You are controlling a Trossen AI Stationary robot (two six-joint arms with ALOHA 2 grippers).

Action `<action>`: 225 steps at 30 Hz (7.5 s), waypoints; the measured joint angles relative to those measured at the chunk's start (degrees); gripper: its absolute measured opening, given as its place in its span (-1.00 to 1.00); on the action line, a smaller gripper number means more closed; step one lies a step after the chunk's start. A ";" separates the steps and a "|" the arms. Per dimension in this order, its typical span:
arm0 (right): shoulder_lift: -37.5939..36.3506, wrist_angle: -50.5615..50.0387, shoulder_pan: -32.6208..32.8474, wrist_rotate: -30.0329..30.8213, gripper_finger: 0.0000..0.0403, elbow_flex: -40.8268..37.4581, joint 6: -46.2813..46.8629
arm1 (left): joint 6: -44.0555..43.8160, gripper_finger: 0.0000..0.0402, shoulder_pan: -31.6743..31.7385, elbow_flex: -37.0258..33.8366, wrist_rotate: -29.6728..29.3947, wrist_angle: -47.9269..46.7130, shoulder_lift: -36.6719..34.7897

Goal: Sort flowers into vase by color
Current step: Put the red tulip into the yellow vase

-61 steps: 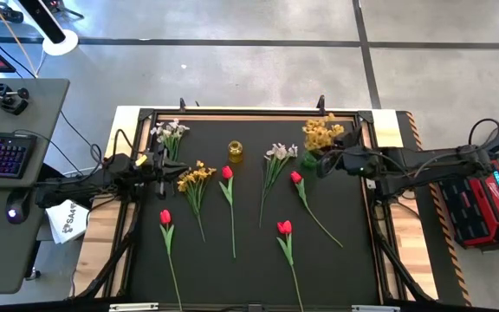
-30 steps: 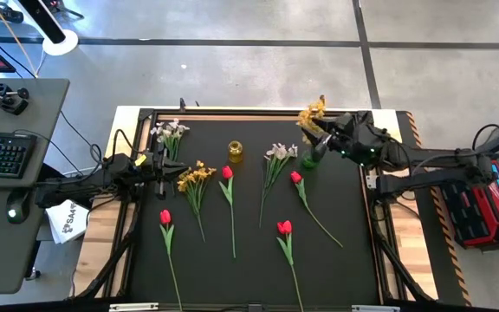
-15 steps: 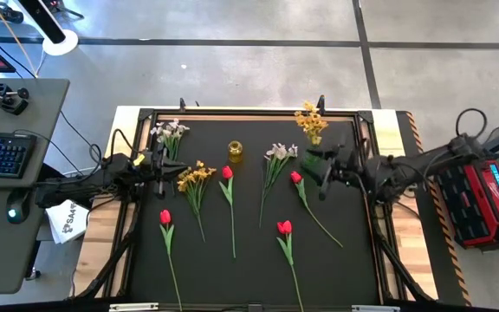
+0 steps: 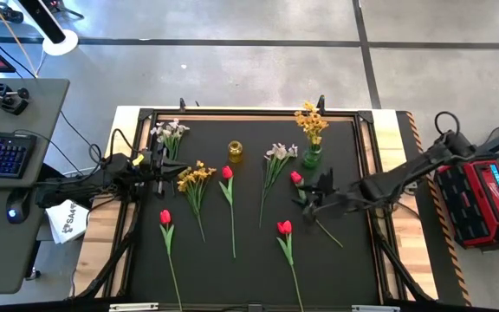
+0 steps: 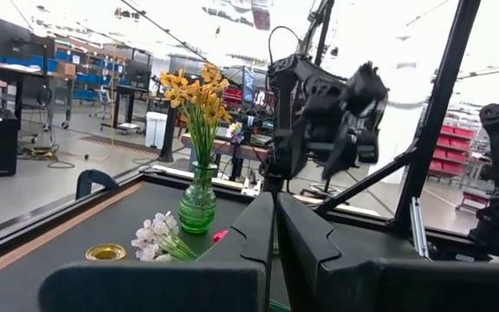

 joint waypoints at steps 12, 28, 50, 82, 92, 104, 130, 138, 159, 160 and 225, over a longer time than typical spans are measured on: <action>17.38 -10.17 -6.00 -18.68 0.09 0.00 15.62 | 0.04 -0.96 0.00 0.00 0.92 0.70 0.01; 19.81 -13.70 -9.08 -27.10 -0.20 0.00 19.92 | -0.01 -0.96 0.00 0.00 1.02 0.80 -0.01; 19.87 -14.51 -9.05 -24.43 -0.88 0.00 19.39 | -0.44 -0.96 -0.02 0.00 7.08 -1.41 0.01; 18.19 27.44 -0.44 -1.77 -1.00 -0.04 -5.50 | 3.07 -0.96 -0.68 0.00 8.52 -0.86 0.01; 19.73 7.90 -3.35 -13.77 -0.88 11.64 -6.39 | 5.62 -0.96 -6.83 0.00 1.38 0.20 2.53; 32.88 -17.11 -0.04 -41.10 -0.34 27.95 22.01 | 6.42 -0.96 -9.79 0.04 -2.13 1.71 7.22; 43.46 -14.38 6.06 -37.38 -0.36 28.35 42.57 | 10.40 -0.96 -9.77 0.04 -2.04 2.79 7.95; 43.63 -15.57 6.58 -30.98 -0.61 28.35 38.85 | 10.05 -0.96 -9.77 0.04 -2.04 2.57 7.95; 35.02 -13.02 15.62 8.67 -0.99 29.55 18.52 | 11.15 -0.96 -12.53 0.04 -2.04 5.45 9.13; 35.09 -11.10 15.33 12.03 -0.99 29.55 14.92 | 11.91 -0.96 -12.97 0.04 -2.02 6.54 9.87; 35.68 47.73 -6.92 -4.73 -1.00 29.53 -53.52 | 14.76 -0.81 -19.21 23.62 0.15 33.71 63.22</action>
